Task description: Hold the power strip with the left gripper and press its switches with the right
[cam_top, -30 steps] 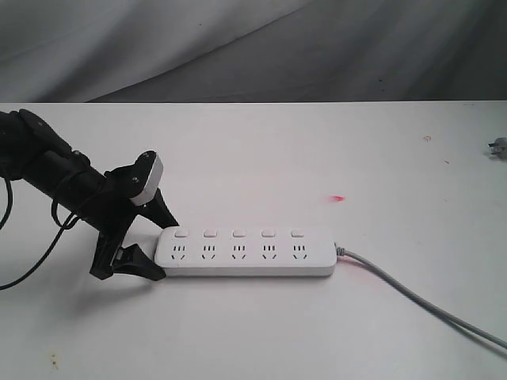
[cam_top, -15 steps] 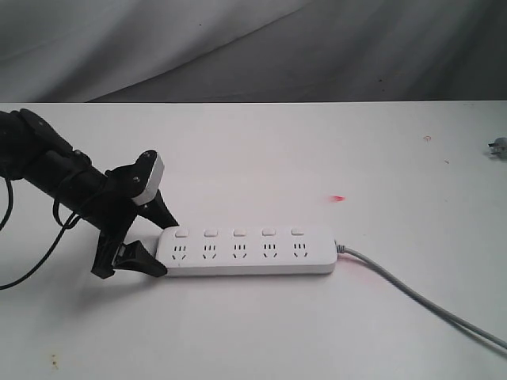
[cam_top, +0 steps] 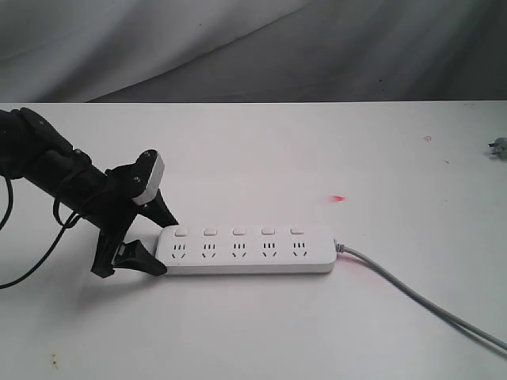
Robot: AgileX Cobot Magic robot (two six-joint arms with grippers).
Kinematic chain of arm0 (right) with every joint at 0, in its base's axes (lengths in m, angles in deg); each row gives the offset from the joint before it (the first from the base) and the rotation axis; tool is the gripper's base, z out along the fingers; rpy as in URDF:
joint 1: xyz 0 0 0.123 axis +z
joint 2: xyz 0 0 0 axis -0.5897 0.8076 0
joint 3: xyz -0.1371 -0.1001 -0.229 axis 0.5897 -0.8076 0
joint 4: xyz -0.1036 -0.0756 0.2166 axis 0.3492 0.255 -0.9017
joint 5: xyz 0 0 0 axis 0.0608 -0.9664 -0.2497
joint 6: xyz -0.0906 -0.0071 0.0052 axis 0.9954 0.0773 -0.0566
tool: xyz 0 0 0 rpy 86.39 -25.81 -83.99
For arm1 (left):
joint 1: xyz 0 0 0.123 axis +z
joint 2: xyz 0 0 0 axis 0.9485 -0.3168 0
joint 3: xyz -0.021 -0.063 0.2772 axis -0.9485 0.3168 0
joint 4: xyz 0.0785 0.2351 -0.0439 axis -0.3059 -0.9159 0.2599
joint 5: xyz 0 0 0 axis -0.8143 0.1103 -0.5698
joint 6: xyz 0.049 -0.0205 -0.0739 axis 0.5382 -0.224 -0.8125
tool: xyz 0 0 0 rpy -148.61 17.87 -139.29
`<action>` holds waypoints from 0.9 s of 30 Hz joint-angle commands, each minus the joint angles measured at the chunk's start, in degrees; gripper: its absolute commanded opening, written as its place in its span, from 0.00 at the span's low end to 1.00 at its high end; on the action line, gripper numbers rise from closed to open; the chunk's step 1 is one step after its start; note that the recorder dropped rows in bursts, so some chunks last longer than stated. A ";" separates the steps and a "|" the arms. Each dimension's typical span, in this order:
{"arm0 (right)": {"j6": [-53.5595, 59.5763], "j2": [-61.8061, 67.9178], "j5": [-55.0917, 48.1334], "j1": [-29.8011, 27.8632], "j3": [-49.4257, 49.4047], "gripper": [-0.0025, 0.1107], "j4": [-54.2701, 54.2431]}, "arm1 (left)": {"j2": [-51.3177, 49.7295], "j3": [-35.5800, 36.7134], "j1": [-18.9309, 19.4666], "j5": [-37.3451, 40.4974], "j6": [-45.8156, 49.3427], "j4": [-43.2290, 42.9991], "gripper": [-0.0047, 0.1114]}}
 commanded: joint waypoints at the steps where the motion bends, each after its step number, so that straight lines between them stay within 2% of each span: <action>1: 1.06 -0.32 18.29 -0.07 -0.22 0.02 0.76 | -0.17 -0.12 -0.05 -4.06 0.27 -2.04 0.49; 7: 1.52 -0.32 46.42 -0.07 -0.22 0.02 -0.31 | -0.17 -0.12 -0.05 -4.06 0.27 -2.04 0.49; 9: -8.29 -0.32 58.03 -0.07 -0.22 0.02 -0.60 | -0.17 -0.12 -0.05 -4.06 0.27 -2.04 0.49; 11: -11.38 -0.32 62.85 -0.07 -0.22 0.02 -6.61 | -0.17 -0.12 -0.05 -4.06 0.27 -2.04 0.49; 13: -14.17 -0.32 57.39 0.05 2.63 0.02 -13.48 | -0.17 -0.12 -0.05 -3.66 0.27 -1.88 0.49; 14: -13.26 -0.32 51.40 0.05 4.30 0.02 -14.87 | -0.17 -0.12 -0.05 -3.63 0.27 -1.59 0.49; 18: -3.06 5.88 31.36 0.15 13.39 0.02 -15.74 | -0.17 -0.12 -0.05 -3.81 0.27 -1.44 0.49; 24: -1.72 21.38 22.80 0.15 27.19 0.02 -15.31 | -0.17 -0.12 -0.05 -4.23 0.27 -1.44 0.49; 27: 0.65 30.19 9.29 0.15 37.25 0.02 -9.79 | -0.17 -0.12 -0.05 -4.23 0.27 -1.44 0.49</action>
